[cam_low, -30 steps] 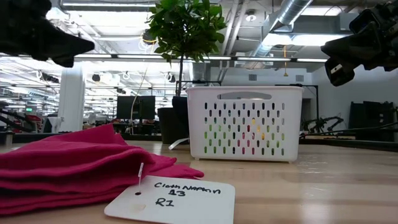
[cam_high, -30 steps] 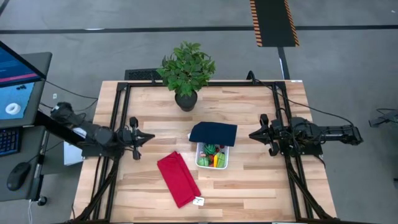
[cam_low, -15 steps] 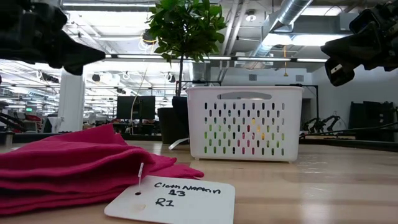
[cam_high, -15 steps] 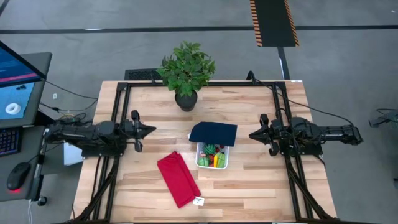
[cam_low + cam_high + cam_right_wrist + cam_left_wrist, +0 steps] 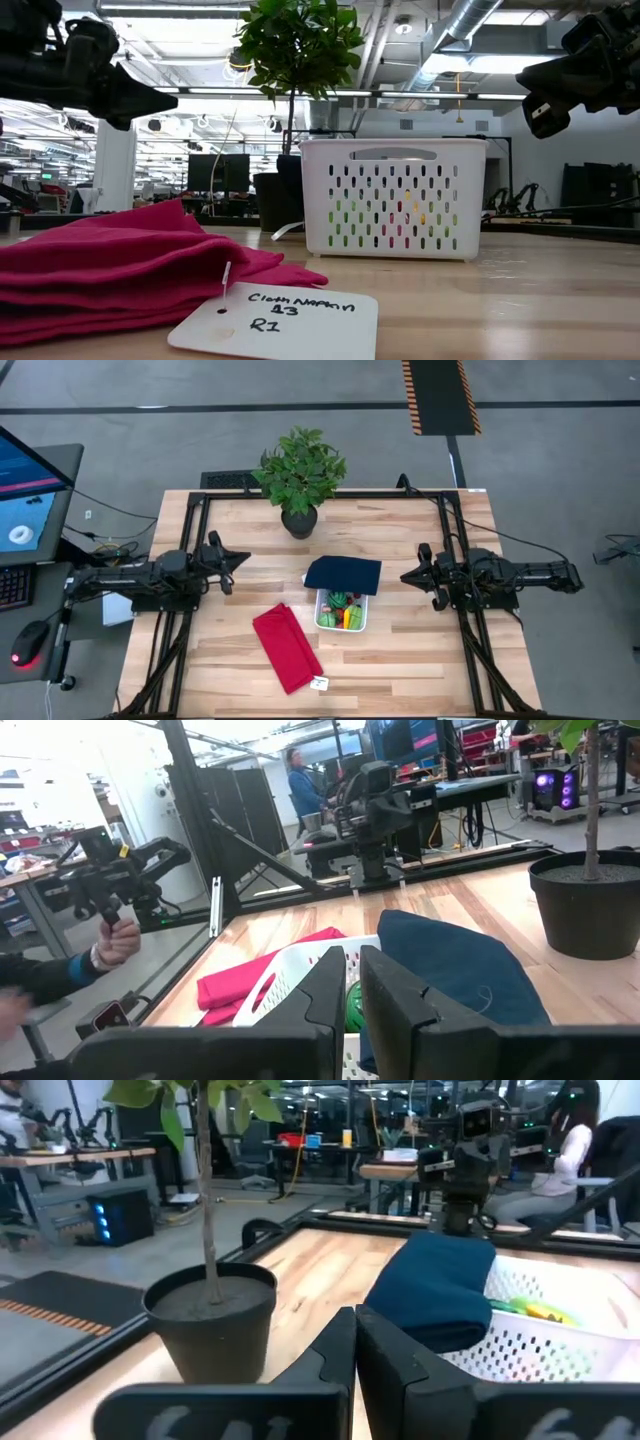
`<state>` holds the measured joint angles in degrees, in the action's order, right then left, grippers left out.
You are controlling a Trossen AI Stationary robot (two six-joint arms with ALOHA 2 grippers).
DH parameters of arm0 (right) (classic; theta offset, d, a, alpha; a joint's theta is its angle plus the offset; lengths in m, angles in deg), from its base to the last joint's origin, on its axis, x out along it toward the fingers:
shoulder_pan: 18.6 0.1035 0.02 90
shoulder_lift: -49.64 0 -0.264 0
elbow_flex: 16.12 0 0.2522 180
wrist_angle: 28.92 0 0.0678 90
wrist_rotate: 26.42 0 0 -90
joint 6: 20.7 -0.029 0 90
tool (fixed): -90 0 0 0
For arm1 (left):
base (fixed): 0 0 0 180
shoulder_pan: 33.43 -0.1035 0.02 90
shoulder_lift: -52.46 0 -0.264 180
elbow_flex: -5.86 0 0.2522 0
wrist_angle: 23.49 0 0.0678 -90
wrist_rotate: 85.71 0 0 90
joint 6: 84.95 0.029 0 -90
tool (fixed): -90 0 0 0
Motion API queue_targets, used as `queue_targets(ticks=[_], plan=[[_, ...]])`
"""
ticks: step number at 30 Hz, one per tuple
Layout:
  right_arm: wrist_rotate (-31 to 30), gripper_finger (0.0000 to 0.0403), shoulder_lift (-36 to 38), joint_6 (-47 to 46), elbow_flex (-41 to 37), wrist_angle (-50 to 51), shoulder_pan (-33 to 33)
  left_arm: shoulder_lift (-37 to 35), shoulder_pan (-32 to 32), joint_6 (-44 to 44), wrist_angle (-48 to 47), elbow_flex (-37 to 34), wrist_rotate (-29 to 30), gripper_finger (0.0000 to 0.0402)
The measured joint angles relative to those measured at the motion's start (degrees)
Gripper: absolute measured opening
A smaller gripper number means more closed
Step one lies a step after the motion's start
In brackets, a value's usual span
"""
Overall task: Pick and placing Produce into tupperware
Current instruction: Return to Home Position
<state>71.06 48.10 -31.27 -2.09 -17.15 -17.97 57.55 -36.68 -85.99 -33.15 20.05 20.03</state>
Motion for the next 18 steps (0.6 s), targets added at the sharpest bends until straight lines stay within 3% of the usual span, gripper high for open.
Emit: queue_targets(ticks=[7, 18], plan=[[0.0, 0.0059, 0.0, 0.0, 0.0, 0.0, 0.0, 0.1, 0.0, 0.0, -0.6, 0.0, -5.1, 0.0000], [0.0, 0.0059, 0.0, 0.0, 0.0, 0.0, 0.0, 0.1, 0.0, 0.6, -0.6, 0.0, -4.7, 0.0000]])
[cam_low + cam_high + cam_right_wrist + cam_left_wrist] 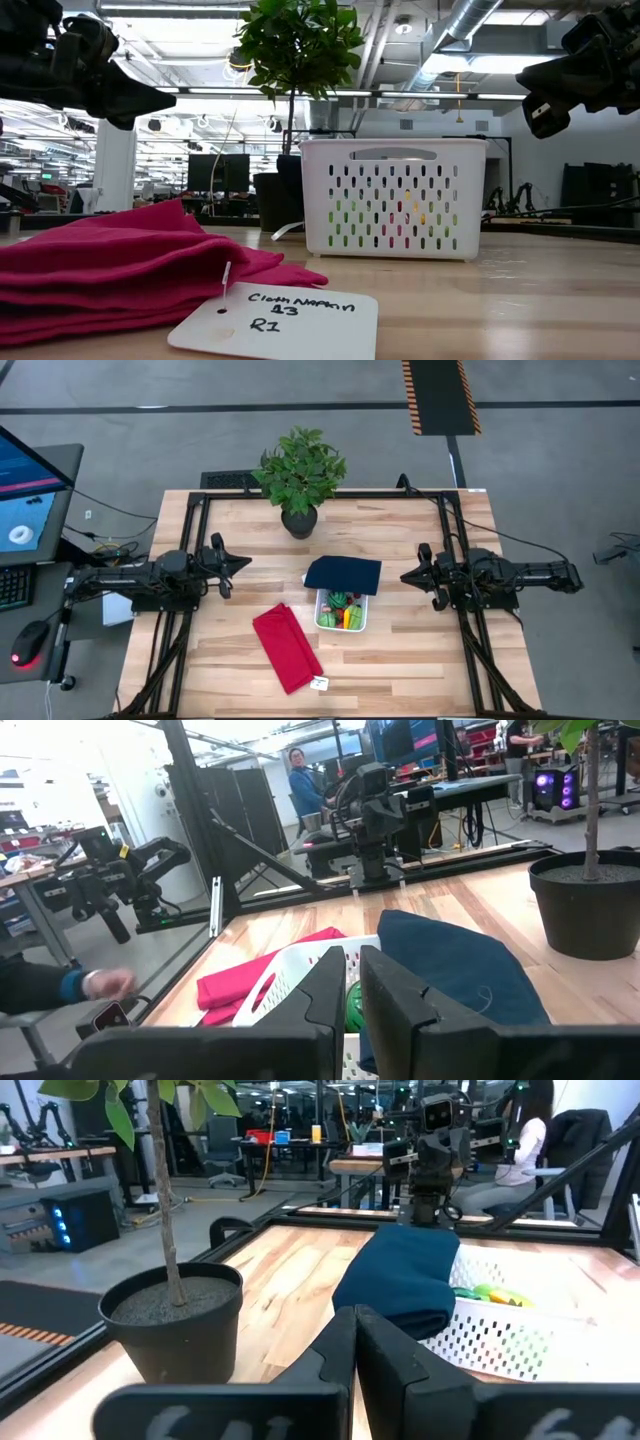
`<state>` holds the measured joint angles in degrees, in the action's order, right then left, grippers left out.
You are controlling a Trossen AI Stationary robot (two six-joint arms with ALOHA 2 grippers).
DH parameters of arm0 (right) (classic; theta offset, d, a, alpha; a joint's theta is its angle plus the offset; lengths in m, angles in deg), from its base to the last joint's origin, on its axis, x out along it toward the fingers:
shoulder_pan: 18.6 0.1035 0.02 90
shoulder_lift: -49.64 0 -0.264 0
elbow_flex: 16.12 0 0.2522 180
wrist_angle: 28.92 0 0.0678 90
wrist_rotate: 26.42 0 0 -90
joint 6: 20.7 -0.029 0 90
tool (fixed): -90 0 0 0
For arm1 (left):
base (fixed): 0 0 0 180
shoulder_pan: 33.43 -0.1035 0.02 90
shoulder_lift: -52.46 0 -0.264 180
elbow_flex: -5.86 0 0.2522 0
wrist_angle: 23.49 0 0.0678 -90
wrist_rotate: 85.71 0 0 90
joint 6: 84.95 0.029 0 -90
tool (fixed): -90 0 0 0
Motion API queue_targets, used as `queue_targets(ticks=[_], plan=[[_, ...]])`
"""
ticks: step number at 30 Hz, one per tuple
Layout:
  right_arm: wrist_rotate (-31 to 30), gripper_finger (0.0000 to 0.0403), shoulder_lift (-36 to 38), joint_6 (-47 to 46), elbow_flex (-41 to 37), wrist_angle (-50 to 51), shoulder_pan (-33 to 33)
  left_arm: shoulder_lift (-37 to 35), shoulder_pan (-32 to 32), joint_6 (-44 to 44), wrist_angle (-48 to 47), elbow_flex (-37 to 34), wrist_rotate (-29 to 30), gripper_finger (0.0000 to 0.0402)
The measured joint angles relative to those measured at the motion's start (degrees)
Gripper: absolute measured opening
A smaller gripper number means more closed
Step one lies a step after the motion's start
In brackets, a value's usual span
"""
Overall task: Pick and placing Produce into tupperware
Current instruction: Return to Home Position
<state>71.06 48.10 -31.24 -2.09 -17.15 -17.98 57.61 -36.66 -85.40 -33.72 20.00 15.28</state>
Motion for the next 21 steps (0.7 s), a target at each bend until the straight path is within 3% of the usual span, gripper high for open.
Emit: queue_targets(ticks=[21], plan=[[0.0, 0.0059, 0.0, 0.0, 0.0, 0.0, 0.0, 0.0, 0.0, 0.6, 0.0, 0.0, 0.2, 0.0000]])
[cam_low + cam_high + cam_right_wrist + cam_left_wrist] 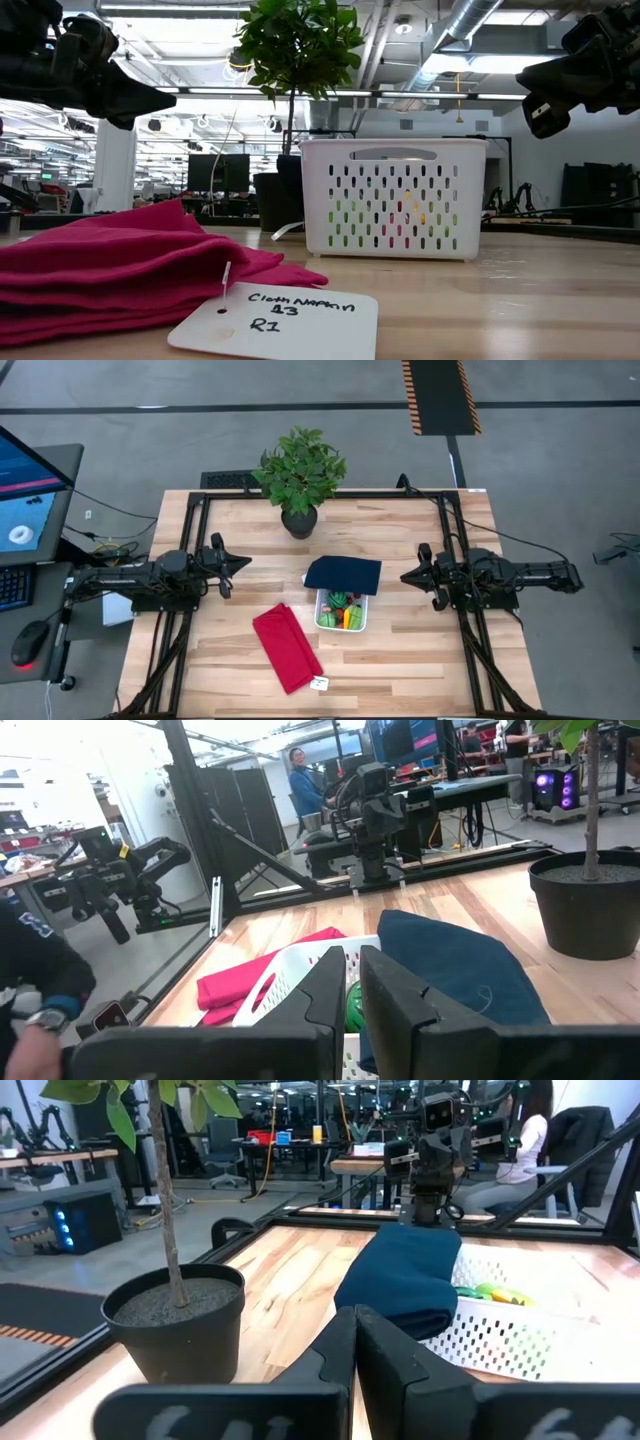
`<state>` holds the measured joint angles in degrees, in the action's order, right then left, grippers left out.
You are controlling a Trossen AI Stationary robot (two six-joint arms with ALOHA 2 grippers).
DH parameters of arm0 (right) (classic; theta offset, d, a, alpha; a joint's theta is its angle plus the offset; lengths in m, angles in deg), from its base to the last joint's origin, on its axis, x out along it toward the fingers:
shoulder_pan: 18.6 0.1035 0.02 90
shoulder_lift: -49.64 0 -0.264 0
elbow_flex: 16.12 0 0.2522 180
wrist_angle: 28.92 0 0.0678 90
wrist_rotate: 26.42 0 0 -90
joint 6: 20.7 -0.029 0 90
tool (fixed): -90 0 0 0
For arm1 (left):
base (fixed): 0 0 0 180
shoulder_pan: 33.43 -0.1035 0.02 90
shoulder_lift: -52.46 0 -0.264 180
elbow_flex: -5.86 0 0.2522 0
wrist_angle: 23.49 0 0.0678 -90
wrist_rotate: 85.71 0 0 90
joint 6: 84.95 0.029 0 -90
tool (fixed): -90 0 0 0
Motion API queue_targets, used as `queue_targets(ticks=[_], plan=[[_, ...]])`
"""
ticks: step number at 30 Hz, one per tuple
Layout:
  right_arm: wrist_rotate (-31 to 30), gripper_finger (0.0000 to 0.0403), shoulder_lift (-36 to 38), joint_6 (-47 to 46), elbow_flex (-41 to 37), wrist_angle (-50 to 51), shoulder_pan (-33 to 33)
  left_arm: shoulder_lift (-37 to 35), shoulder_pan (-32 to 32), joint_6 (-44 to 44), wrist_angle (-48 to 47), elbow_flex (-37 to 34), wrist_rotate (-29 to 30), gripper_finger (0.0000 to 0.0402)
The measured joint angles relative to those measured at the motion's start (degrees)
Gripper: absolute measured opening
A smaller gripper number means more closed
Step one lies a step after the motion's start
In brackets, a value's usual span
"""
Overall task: Pick and placing Produce into tupperware
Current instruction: Return to Home Position
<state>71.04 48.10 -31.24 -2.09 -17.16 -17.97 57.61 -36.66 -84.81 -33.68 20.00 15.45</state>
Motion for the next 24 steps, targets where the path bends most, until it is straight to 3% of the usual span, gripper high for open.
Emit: queue_targets(ticks=[24], plan=[[0.0, 0.0059, 0.0, 0.0, 0.0, 0.0, 0.0, 0.0, 0.0, -0.5, 0.0, 0.0, 0.0, 0.0000]])
